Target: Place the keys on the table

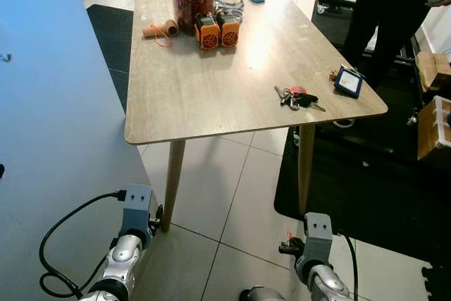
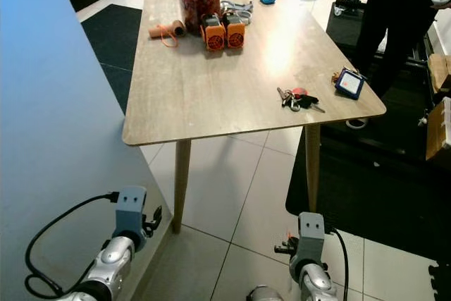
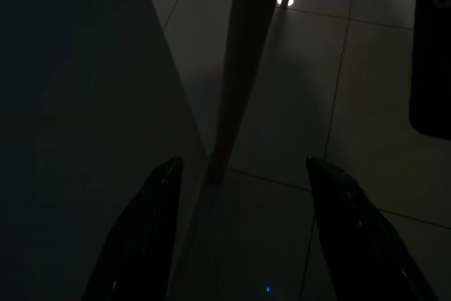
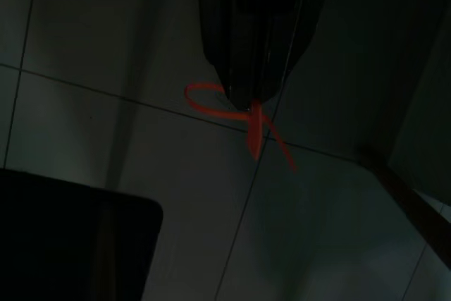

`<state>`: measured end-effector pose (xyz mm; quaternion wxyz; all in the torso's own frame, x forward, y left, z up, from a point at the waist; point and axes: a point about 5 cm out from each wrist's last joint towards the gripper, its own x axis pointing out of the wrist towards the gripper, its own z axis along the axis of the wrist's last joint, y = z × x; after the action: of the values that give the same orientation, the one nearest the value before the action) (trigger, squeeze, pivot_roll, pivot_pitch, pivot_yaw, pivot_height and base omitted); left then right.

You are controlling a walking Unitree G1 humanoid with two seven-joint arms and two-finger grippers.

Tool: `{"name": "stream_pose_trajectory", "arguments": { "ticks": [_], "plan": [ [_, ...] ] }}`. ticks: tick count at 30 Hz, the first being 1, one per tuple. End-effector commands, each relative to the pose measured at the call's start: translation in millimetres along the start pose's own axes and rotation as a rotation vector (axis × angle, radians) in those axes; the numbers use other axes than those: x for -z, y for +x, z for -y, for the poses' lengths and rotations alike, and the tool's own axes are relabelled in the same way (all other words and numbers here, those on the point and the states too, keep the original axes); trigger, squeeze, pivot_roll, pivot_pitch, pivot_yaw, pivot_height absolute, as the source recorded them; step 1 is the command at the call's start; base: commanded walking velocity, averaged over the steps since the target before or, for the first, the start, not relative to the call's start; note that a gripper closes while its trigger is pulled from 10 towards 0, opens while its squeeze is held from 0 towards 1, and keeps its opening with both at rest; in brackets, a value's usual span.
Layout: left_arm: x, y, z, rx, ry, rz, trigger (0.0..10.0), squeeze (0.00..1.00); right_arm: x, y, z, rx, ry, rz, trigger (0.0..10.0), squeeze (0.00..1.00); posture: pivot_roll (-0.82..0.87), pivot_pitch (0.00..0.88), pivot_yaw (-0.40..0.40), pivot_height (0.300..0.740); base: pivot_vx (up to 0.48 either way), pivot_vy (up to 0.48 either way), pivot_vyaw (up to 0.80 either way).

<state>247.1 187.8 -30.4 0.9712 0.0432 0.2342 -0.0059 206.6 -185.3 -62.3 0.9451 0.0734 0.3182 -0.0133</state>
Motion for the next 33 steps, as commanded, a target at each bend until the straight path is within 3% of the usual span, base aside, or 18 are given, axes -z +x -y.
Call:
{"name": "stream_pose_trajectory", "arguments": {
  "ticks": [1, 11, 24, 33],
  "plan": [
    [2.2, -0.8, 1.2, 0.003, 0.01, -0.009, 10.0, 0.0, 2.7, -1.1, 2.4, 0.007, 0.0, -0.014, 10.0, 0.0, 0.02, 0.076, 0.007, 0.74, 0.0, -0.48, 0.0],
    [-0.2, 0.8, 4.9, 0.016, 0.02, -0.005, 10.0, 0.0, 4.5, -2.3, 3.0, 0.012, 0.002, -0.014, 10.0, 0.0, 0.02, 0.081, 0.012, 0.74, 0.0, -0.461, 0.0],
    [-13.5, 8.1, 16.2, 0.073, 0.035, 0.02, 10.0, 0.0, 6.9, -4.1, 6.5, 0.024, 0.005, -0.017, 10.0, 0.0, 0.02, 0.07, 0.023, 0.74, 0.0, 0.0, 0.0],
    [-22.0, 11.2, 20.3, 0.096, 0.022, 0.051, 10.0, 0.0, -7.5, -7.8, 30.6, 0.172, -0.008, 0.087, 10.0, 0.0, 0.02, 0.058, 0.028, 0.74, 0.0, 0.0, 0.0]
  ]
}}
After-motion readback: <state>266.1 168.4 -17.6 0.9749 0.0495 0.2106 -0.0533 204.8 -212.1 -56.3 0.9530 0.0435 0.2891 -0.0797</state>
